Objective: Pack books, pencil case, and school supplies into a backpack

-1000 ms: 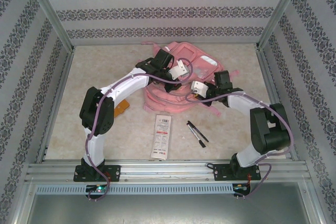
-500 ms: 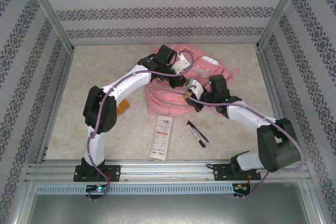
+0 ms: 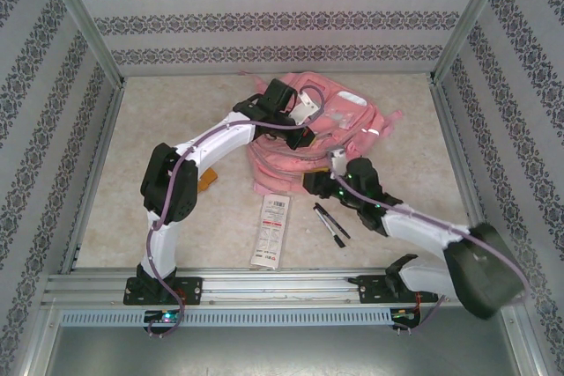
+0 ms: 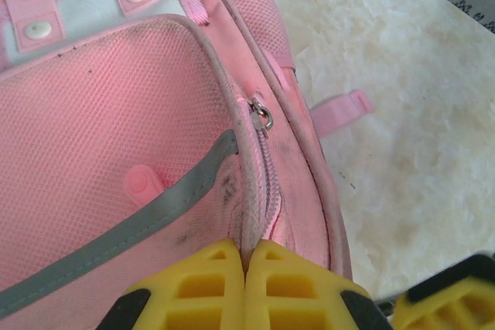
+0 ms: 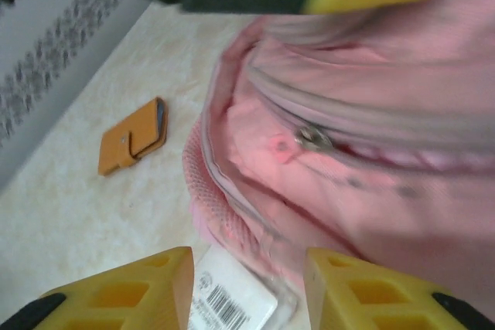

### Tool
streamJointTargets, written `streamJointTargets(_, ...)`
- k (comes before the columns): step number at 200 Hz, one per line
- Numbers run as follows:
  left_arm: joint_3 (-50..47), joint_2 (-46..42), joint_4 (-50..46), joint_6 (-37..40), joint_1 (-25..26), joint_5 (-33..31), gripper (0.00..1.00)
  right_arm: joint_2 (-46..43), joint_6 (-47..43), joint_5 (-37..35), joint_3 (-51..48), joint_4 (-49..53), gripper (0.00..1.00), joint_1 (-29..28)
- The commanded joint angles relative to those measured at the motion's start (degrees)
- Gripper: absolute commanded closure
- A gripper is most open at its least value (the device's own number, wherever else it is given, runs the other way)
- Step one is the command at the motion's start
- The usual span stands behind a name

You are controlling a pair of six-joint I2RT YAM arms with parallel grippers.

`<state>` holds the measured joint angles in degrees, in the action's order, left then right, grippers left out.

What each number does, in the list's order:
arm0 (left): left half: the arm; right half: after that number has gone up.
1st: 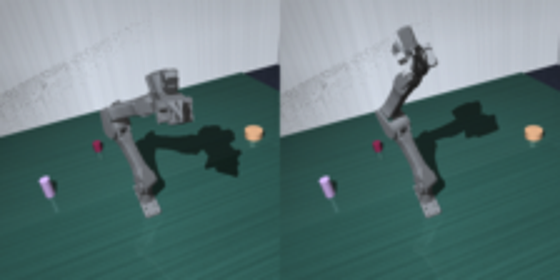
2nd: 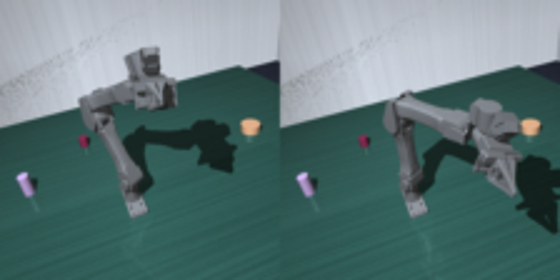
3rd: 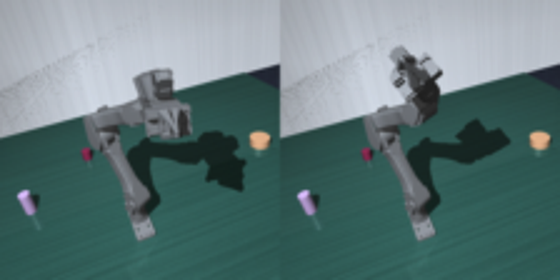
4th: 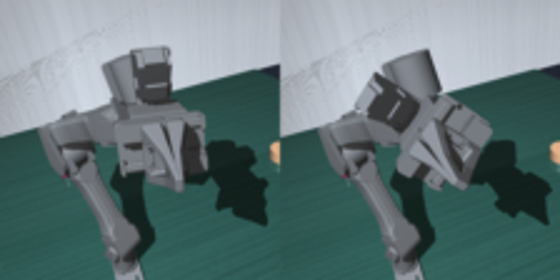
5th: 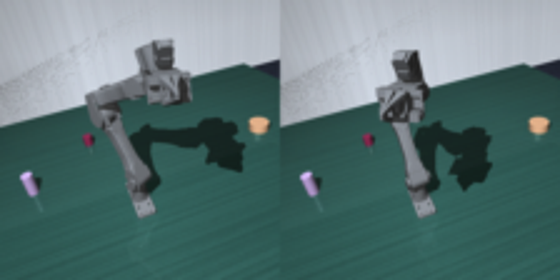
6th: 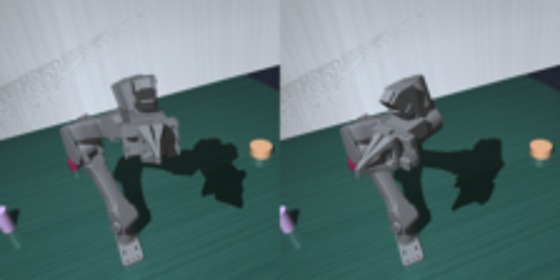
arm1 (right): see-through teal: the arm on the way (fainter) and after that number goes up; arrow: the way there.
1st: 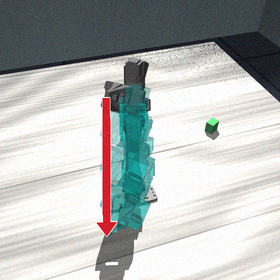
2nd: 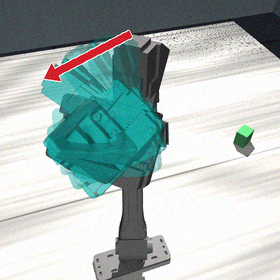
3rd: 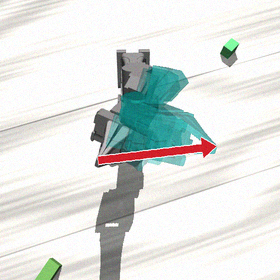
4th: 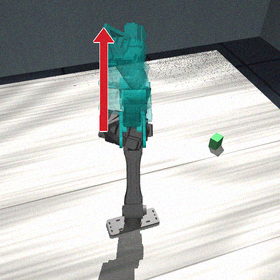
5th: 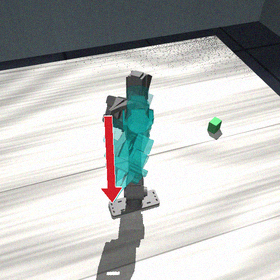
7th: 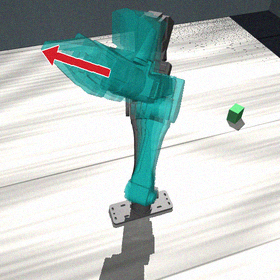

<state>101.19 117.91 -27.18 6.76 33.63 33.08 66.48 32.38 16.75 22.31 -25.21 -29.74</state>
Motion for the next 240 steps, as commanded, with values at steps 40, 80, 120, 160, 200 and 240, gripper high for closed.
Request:
streamJointTargets(40, -3.0, -5.5, 7.0, -1.6, -0.3, 3.9, 1.00, -18.8, 33.3, -10.0, -0.7, 21.3, 0.49, 3.3)
streamJointTargets(80, -3.7, -5.9, 6.5, -1.5, -0.3, 5.3, 1.00, -10.9, 39.0, -1.1, 3.9, 17.4, 0.45, 11.0)
streamJointTargets(120, -5.9, -6.8, 7.5, -1.8, -0.3, 6.4, 1.00, -0.9, 43.4, -0.5, 9.9, 12.1, 0.47, 11.2)
streamJointTargets(160, -6.4, -7.3, 8.6, -2.7, -0.3, 7.3, 1.00, 11.6, 47.2, 5.5, 13.6, 0.2, 0.52, 12.6)
streamJointTargets(200, -7.7, -7.8, 11.2, -4.5, -0.3, 7.6, 1.00, 14.9, 48.9, 4.3, 16.3, -3.2, 0.76, 11.0)
streamJointTargets(240, -8.8, -14.7, 1.9, -6.8, -0.5, 0.7, 0.60, 11.5, 51.3, 0.9, 17.0, -1.7, 1.00, 9.6)
